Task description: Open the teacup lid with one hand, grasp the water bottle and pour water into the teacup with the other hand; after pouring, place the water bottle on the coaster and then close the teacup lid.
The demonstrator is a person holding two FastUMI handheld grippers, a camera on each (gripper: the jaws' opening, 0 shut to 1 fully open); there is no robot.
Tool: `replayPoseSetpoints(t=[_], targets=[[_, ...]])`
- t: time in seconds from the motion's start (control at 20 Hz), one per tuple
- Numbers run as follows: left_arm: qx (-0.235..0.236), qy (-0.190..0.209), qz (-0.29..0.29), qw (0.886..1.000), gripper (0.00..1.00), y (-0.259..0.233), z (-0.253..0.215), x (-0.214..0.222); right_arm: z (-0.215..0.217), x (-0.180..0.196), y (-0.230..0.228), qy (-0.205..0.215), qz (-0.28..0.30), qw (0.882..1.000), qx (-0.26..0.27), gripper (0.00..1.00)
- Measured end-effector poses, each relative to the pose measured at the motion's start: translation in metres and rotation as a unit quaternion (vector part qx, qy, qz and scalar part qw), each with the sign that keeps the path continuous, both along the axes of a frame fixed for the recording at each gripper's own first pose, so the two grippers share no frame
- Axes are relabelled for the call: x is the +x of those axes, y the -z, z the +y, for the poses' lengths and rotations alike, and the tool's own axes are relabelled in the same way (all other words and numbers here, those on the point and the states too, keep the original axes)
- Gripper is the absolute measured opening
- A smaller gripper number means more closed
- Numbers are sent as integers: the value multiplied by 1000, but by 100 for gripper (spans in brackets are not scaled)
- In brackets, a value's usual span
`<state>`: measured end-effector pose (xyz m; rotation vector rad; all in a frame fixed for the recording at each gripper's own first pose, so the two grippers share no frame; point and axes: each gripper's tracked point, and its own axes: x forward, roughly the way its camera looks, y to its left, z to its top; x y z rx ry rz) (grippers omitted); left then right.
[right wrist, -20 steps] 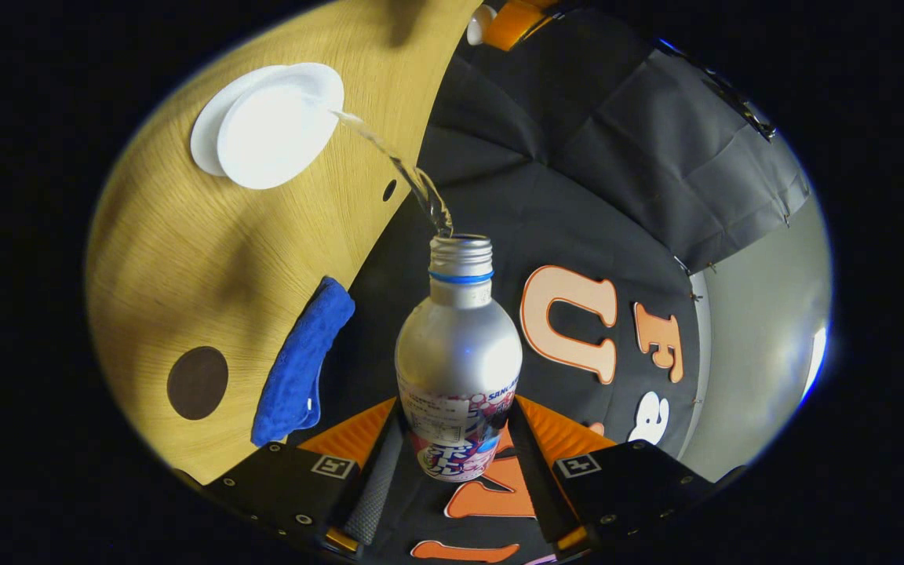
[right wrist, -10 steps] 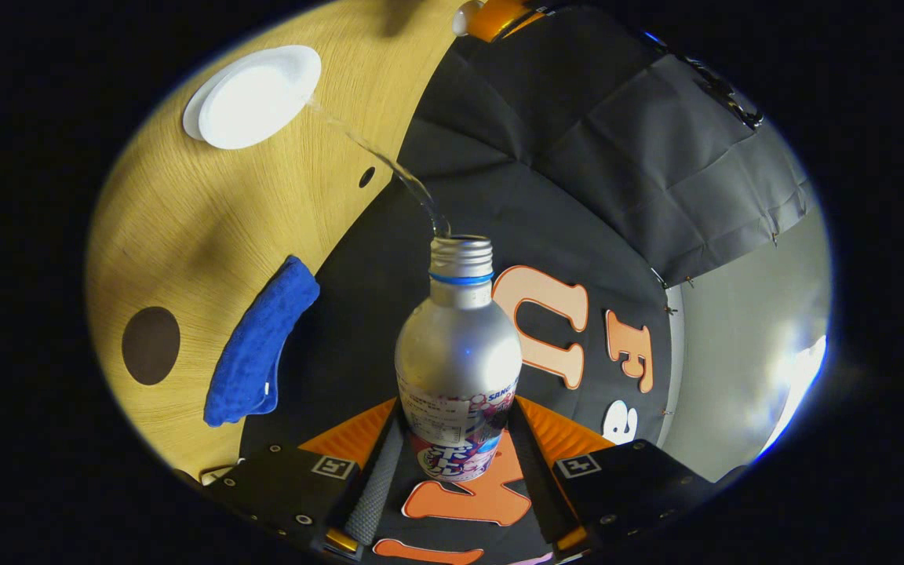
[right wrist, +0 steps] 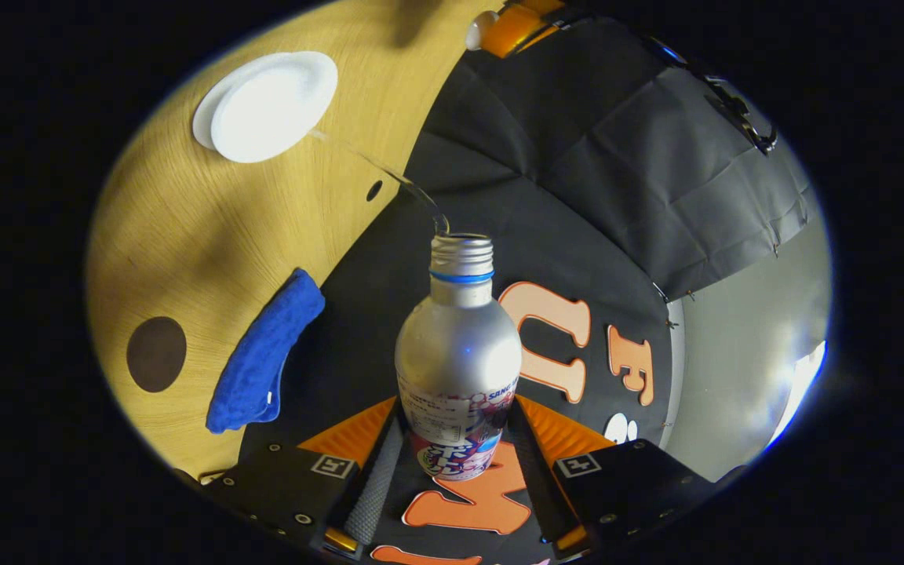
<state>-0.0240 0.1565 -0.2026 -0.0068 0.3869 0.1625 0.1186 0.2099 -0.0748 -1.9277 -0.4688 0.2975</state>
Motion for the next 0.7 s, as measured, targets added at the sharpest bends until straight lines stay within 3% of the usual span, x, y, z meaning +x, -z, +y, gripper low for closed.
replayPoseSetpoints(t=[0.15, 0.35, 0.7], targets=[[2, -1, 1, 1000, 28, 1, 1, -1, 7, -4, 15, -10, 9, 1000, -11, 75], [4, -3, -1, 1000, 24, 1, 4, -4, 15, -9, 31, -21, 19, 999, -21, 78], [9, 0, -2, 1000, 28, 4, 3, -3, 21, -19, 64, -33, 46, 998, -28, 78]])
